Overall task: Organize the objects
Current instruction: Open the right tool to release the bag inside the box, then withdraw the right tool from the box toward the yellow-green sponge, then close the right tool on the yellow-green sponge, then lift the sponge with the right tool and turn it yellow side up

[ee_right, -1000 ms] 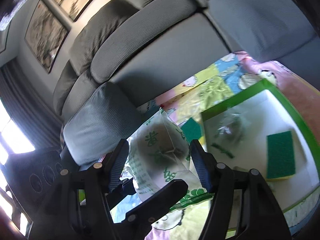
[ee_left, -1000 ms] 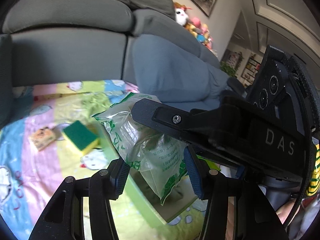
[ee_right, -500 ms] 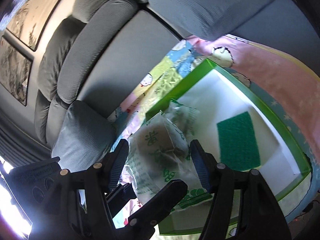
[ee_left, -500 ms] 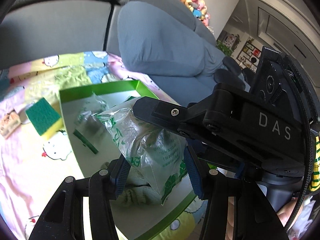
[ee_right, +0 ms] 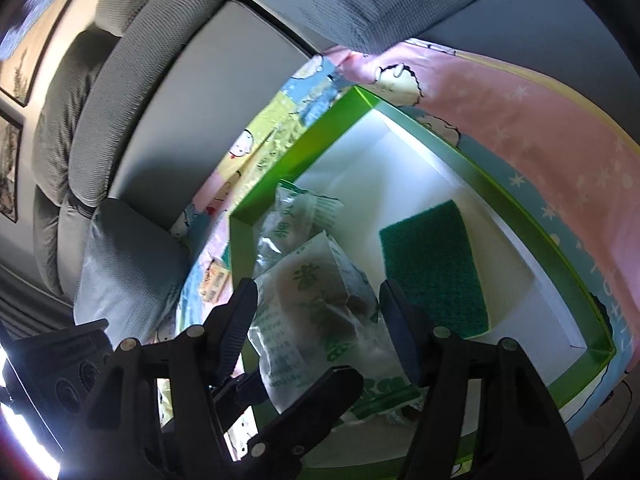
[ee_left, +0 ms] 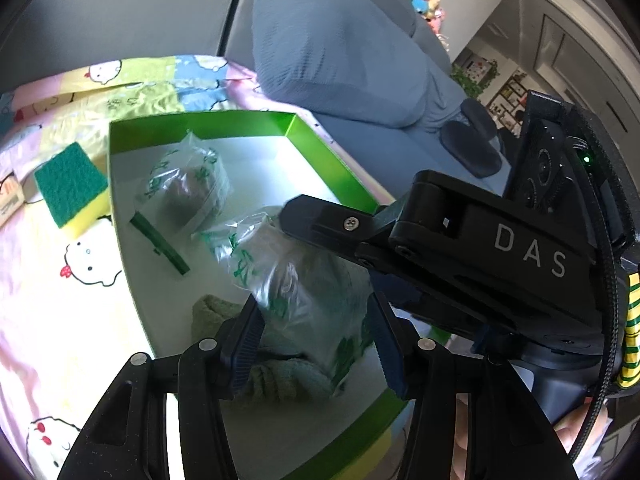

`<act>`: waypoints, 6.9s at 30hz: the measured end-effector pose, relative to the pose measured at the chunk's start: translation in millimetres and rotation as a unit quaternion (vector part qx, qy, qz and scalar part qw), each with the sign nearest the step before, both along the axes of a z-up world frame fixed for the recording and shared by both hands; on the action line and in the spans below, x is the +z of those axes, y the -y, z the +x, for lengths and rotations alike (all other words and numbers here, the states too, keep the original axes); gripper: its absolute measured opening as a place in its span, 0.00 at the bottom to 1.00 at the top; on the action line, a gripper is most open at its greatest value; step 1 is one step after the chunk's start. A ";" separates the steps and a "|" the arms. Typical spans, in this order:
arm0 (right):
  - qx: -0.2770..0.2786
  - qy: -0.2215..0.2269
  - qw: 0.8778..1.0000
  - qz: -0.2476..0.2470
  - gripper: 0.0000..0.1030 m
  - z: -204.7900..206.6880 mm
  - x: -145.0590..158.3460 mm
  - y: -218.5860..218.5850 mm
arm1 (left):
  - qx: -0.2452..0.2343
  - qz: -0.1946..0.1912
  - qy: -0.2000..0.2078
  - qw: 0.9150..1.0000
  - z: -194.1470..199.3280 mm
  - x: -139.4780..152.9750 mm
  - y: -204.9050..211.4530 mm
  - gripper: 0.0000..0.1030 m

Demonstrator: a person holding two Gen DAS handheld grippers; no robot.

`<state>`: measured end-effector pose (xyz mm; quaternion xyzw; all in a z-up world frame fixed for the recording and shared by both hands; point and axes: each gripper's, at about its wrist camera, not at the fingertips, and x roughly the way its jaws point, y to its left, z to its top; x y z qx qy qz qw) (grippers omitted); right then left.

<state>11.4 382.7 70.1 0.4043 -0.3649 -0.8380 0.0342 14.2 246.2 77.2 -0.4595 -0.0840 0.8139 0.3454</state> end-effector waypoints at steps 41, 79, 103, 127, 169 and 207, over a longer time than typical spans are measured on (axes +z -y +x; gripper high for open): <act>0.098 -0.083 0.987 0.094 0.92 -28.5 50.5 127.6 | 0.255 -0.128 -0.044 0.957 14.4 8.0 194.9 0.62; 0.131 0.003 0.873 0.469 0.66 -142.5 -47.3 265.8 | 0.323 -0.089 0.020 0.942 4.6 -11.8 267.6 0.62; 0.152 0.038 0.951 0.266 0.04 -120.8 -28.3 225.2 | 0.336 -0.068 0.031 0.939 7.6 -13.8 280.3 0.62; 0.136 0.013 0.833 0.536 0.55 -143.7 -52.4 255.4 | 0.328 -0.079 0.037 0.941 5.8 -16.6 272.7 0.62; 0.266 0.027 0.955 0.130 0.61 -73.2 -1.6 245.5 | 0.362 -0.050 0.067 0.928 4.5 -26.0 293.9 0.62; 0.296 0.111 0.946 0.077 0.42 -88.8 -40.8 235.6 | 0.361 0.009 0.096 0.928 -7.1 -40.5 294.3 0.62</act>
